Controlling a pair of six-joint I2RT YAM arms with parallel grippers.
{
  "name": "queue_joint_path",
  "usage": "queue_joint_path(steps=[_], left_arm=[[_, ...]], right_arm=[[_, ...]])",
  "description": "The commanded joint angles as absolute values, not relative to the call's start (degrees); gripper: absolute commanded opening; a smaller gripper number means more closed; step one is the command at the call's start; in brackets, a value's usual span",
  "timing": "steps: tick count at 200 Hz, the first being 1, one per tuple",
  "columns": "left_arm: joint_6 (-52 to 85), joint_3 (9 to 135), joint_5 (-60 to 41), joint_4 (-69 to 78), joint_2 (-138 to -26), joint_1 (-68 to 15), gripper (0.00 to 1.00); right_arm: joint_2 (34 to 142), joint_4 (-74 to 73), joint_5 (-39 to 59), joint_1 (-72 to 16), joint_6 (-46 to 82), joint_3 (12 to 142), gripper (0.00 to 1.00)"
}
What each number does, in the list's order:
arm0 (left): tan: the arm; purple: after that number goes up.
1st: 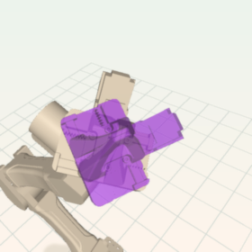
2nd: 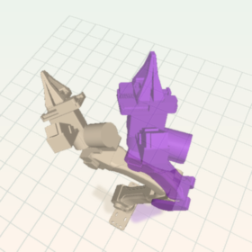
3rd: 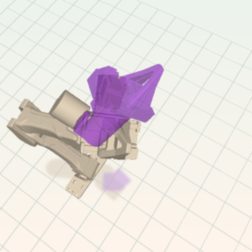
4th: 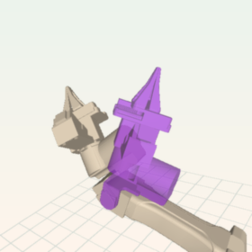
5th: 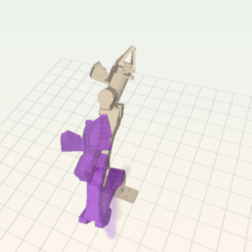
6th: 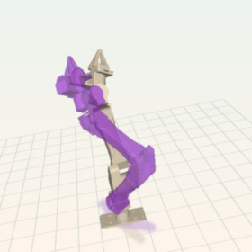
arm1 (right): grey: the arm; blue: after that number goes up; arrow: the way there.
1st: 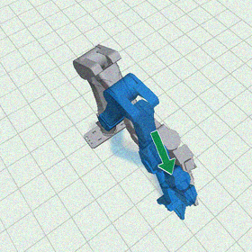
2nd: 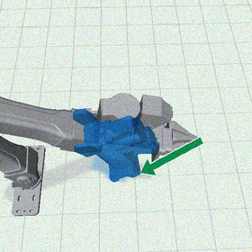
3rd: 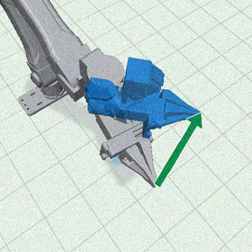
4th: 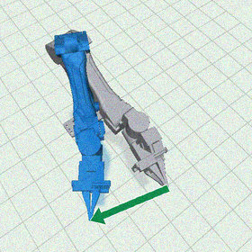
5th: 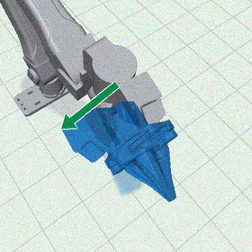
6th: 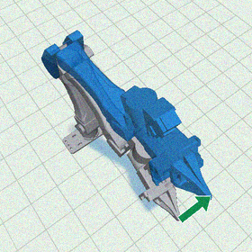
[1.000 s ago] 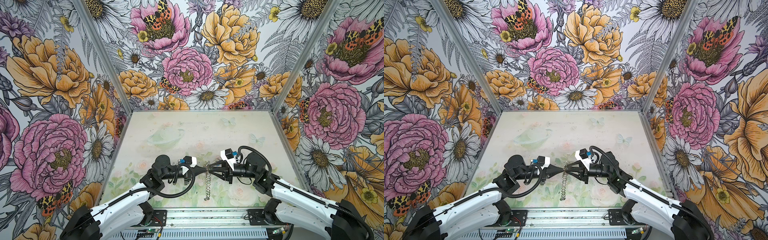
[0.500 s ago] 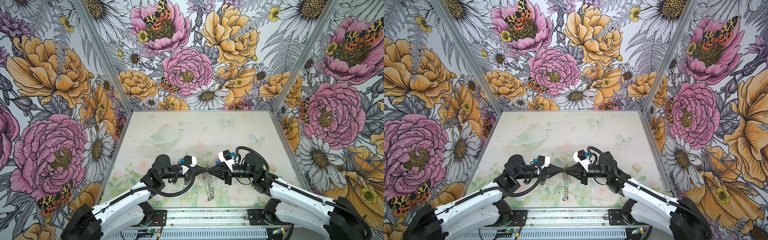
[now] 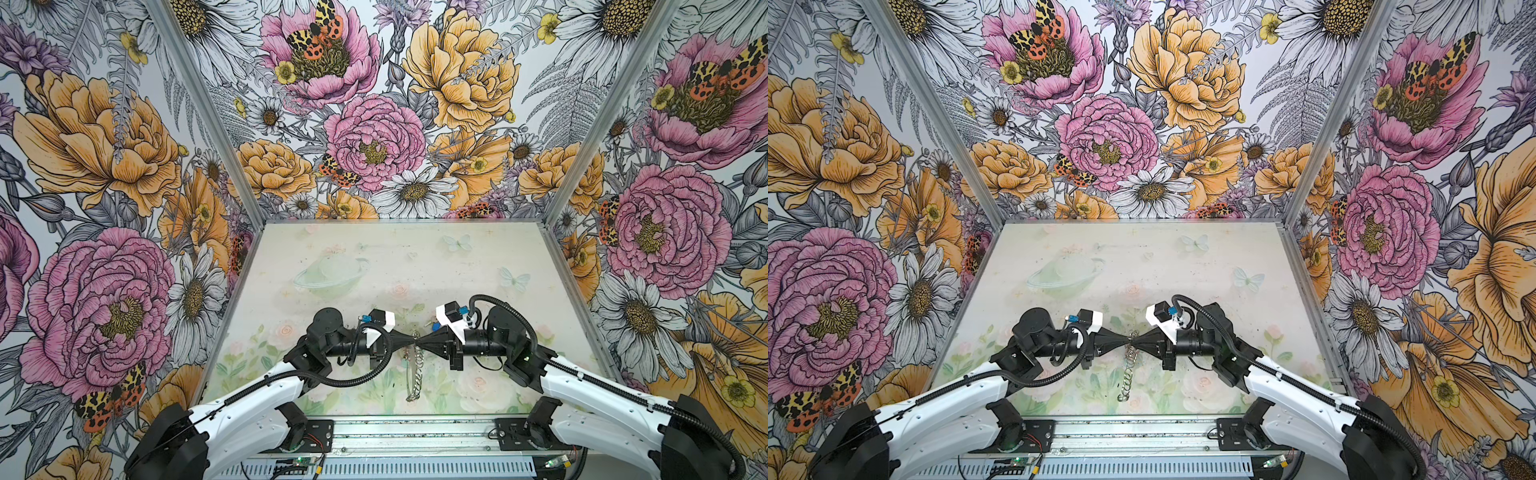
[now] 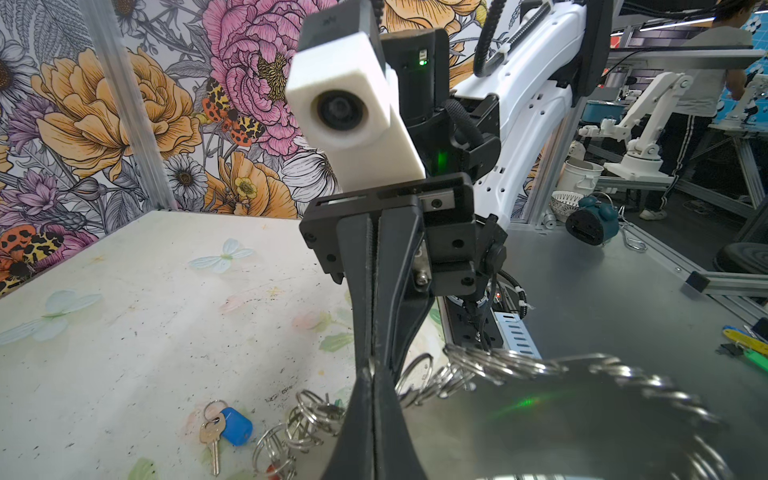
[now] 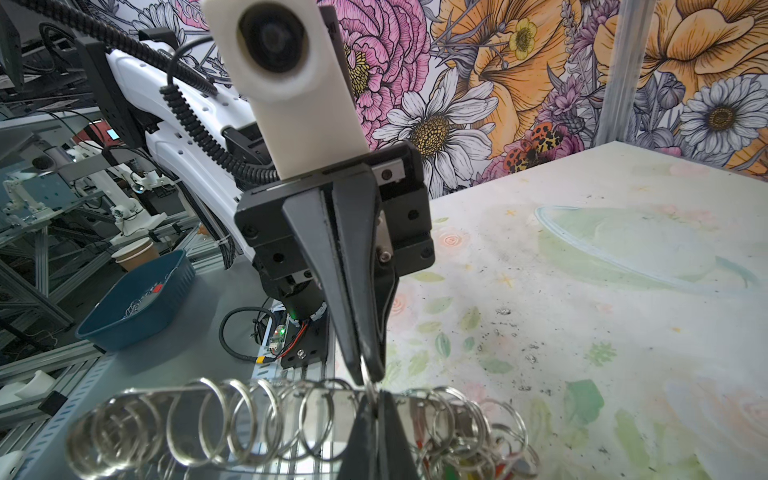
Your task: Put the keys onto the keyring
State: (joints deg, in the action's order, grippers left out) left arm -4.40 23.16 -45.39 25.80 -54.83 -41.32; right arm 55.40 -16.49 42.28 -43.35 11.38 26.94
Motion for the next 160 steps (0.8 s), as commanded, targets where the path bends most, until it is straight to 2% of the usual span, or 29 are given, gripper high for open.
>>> queue_joint_path(steps=[1, 13, 25, 68, 112, 160], left_arm=[[-6.1, 25.2, -45.7, 25.2, -54.4, -40.8, 0.0], [-6.6, 25.3, -44.7, 23.9, -54.3, -40.8, 0.0], [-6.9, 25.1, -42.9, 22.6, -53.8, -40.6, 0.12], [-5.4, 23.5, -41.3, 24.0, -52.6, -39.1, 0.3], [-5.0, 24.2, -42.3, 23.7, -54.0, -38.5, 0.31], [-5.7, 25.9, -45.2, 22.0, -56.5, -38.8, 0.28]], right_arm=[[53.3, -7.2, 37.3, -43.8, 8.4, 32.7, 0.0], [52.9, -0.8, 35.2, -43.9, 7.2, 35.2, 0.0], [53.4, 5.4, 33.0, -43.9, 6.6, 37.9, 0.0], [58.0, 21.1, 30.4, -44.9, 5.3, 45.9, 0.0], [62.0, 34.4, 26.7, -46.6, 0.8, 54.1, 0.0], [63.4, 38.2, 24.2, -48.6, -2.1, 58.1, 0.0]])
